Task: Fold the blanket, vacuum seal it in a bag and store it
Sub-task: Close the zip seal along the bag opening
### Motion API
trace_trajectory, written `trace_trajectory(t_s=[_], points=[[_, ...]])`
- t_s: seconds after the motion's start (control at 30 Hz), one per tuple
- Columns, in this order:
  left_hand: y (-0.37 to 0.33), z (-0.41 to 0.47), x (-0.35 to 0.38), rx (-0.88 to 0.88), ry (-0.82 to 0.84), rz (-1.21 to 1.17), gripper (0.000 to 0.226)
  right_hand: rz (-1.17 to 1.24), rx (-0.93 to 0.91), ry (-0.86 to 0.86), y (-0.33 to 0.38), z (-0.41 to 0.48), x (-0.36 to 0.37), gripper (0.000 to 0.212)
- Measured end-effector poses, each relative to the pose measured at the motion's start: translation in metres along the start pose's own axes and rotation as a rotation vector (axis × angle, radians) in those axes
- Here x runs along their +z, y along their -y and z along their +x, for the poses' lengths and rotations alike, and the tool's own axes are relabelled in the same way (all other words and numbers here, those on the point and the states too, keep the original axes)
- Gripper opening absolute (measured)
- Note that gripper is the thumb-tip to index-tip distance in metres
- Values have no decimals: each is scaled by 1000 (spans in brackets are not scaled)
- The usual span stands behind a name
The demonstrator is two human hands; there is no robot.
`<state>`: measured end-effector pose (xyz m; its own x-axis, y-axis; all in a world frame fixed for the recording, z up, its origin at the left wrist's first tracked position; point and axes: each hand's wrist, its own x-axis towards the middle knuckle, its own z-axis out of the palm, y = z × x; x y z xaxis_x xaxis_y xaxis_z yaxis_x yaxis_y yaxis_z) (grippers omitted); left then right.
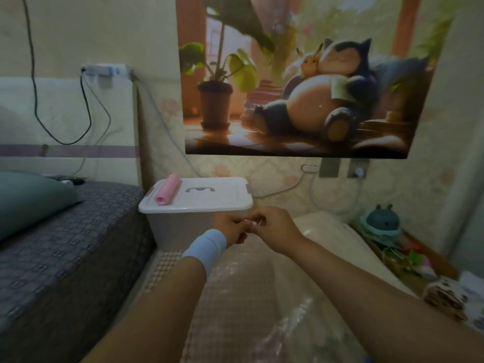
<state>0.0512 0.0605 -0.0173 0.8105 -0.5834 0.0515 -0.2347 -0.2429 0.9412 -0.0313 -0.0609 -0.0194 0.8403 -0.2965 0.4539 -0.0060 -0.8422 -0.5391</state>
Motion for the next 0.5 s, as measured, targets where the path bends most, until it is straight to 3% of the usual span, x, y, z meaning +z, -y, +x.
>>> trace_trajectory(t_s=[0.13, 0.2, 0.27, 0.37, 0.5], points=[[-8, -29, 32, -53, 108, 150, 17, -88, 77, 37, -13, -45, -36, 35], [-9, -37, 53, -81, 143, 248, 22, -287, 203, 61, -27, -68, -53, 49], [-7, -43, 76, -56, 173, 416, 23, -487, 383, 260, -48, -92, -68, 65], [5, -47, 121, 10, 297, 681, 31, -536, 561, 535, -86, -133, -75, 84], [19, -43, 182, 62, 419, 614, 25, -523, 520, 405, -130, -163, -78, 86]])
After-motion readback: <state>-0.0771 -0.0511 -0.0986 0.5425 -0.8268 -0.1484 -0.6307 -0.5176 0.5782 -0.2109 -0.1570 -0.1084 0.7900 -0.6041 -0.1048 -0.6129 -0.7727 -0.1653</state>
